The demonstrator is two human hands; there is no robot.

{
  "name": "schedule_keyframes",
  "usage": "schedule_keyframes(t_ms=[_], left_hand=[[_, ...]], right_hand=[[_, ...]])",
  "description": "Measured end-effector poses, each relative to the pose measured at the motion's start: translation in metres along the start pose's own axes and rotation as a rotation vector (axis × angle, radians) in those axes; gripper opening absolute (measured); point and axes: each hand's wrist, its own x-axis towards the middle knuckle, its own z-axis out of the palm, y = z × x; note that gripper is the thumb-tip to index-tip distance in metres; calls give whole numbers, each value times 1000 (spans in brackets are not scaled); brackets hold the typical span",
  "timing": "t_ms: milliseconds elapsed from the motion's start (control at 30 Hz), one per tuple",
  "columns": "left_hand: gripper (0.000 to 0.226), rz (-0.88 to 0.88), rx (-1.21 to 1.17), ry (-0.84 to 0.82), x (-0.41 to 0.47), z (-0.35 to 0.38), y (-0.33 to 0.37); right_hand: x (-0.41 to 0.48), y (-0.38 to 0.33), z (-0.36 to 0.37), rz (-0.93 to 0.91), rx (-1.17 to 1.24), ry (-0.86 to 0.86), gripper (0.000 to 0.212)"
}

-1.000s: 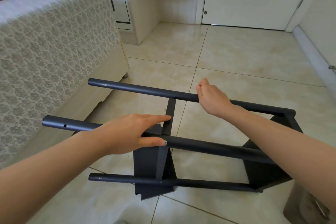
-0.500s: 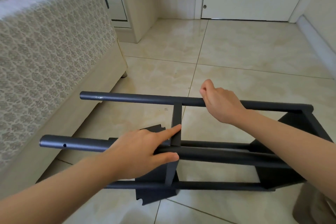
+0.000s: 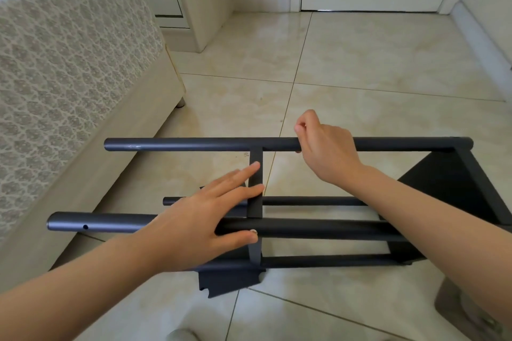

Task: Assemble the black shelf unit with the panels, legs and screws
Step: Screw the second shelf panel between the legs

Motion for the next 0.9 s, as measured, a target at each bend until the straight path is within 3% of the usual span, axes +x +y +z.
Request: schedule_keyframes(t_ms=[133, 400, 567, 700, 767, 900], left_hand=[[71, 152, 169, 122, 5, -2, -14], [71, 199, 109, 201, 9, 10, -21], [72, 180, 69, 203, 9, 13, -22], [71, 185, 38, 212, 10, 13, -23], [70, 190, 45, 215, 9, 14, -24], [70, 193, 51, 228, 10, 15, -25]], right_hand=[[0, 0, 1, -8, 27, -2, 25], [-1, 1, -3, -20, 80, -32, 23], [-3, 1, -25, 25, 421, -76, 19], [-27, -10, -44, 35, 534, -109, 19], [-45, -15, -47, 62, 666, -206, 20], [-56, -18, -38, 195, 892, -635, 15]])
